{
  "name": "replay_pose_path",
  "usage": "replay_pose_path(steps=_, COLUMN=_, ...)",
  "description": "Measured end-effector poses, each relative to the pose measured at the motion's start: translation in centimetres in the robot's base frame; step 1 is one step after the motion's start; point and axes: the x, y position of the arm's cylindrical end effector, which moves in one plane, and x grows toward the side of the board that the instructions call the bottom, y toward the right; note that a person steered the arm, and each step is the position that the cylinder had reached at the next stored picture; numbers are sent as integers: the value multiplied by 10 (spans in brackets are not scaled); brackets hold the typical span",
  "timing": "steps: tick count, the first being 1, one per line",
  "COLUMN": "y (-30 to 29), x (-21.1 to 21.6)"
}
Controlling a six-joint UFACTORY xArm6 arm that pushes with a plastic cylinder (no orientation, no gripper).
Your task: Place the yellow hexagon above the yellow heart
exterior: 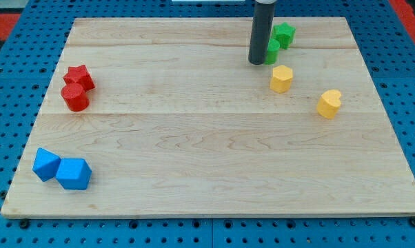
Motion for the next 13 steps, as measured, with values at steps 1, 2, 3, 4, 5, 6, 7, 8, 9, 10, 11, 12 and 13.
replay_pose_path(steps=1, y=12, x=-7)
replay_pose_path(steps=2, y=24, x=-20)
replay_pose_path(steps=3, y=37, x=-34)
replay_pose_path(steps=4, y=48, x=-50)
replay_pose_path(steps=5, y=49, x=-32)
replay_pose_path(steps=6, y=35, x=11)
replay_pose_path(steps=7, y=17, x=25)
replay_pose_path(steps=8, y=0, x=26)
replay_pose_path(steps=9, y=-8, x=43)
replay_pose_path(steps=10, y=-7, x=48)
replay_pose_path(steps=11, y=-7, x=48)
replay_pose_path(steps=12, y=0, x=54)
replay_pose_path(steps=13, y=21, x=55)
